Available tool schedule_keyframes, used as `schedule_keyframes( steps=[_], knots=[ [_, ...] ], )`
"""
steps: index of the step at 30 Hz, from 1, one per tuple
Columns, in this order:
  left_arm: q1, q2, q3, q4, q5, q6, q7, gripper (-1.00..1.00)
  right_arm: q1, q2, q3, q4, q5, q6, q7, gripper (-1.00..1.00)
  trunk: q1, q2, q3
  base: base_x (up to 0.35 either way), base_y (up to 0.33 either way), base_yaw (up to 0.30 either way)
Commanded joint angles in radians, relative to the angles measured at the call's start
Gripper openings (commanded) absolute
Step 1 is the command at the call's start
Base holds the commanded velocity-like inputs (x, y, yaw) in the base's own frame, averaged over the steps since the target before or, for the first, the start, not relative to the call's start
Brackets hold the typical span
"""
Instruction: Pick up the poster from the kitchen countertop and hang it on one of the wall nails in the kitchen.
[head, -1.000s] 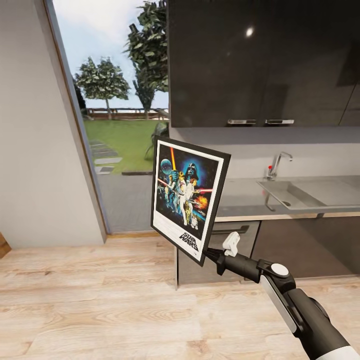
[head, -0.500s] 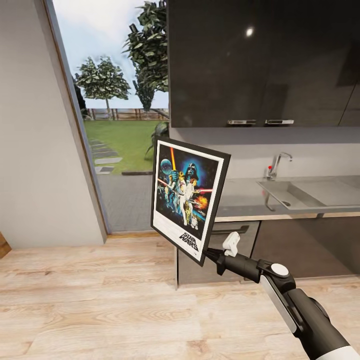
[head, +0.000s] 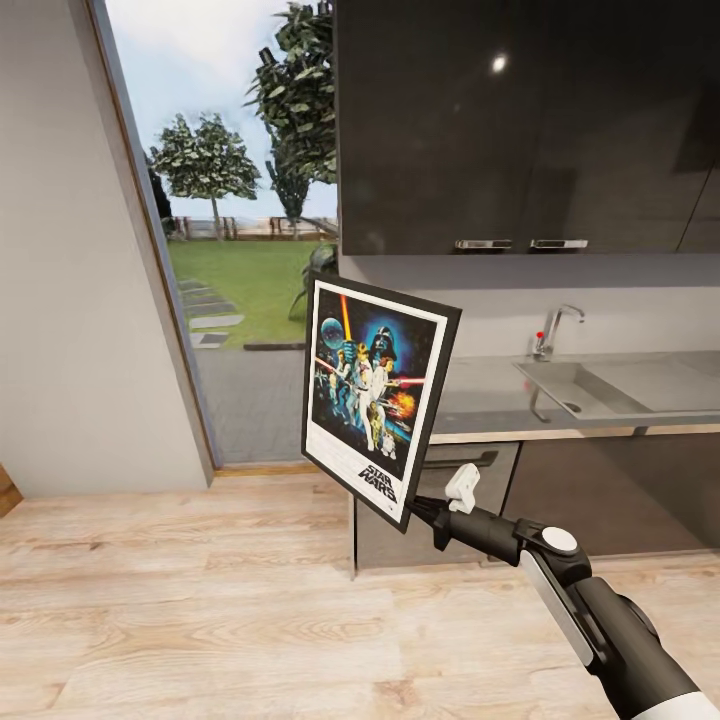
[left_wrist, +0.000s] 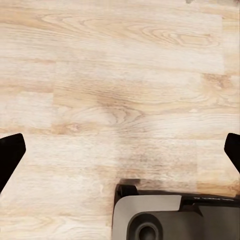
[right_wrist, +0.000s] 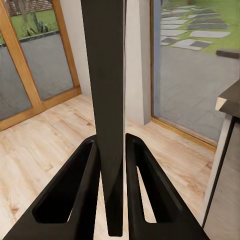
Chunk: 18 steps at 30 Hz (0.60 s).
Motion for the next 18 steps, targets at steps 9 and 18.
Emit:
schedule_keyframes(
  steps=[9, 18],
  knots=[
    [0.000, -0.001, 0.003, -0.001, -0.001, -0.002, -0.006, 1.00, -0.001, -0.001, 0.002, 0.000, -0.013, 0.011, 0.003, -1.00, 0.001, -0.002, -0.002, 0.000, 0.107, 0.000],
    [0.000, -0.001, 0.002, 0.017, -0.001, -0.004, -0.006, 1.00, -0.001, -0.001, 0.002, 0.000, -0.012, 0.011, 0.001, -1.00, 0.001, -0.002, -0.002, 0.000, 0.274, 0.053]
  ],
)
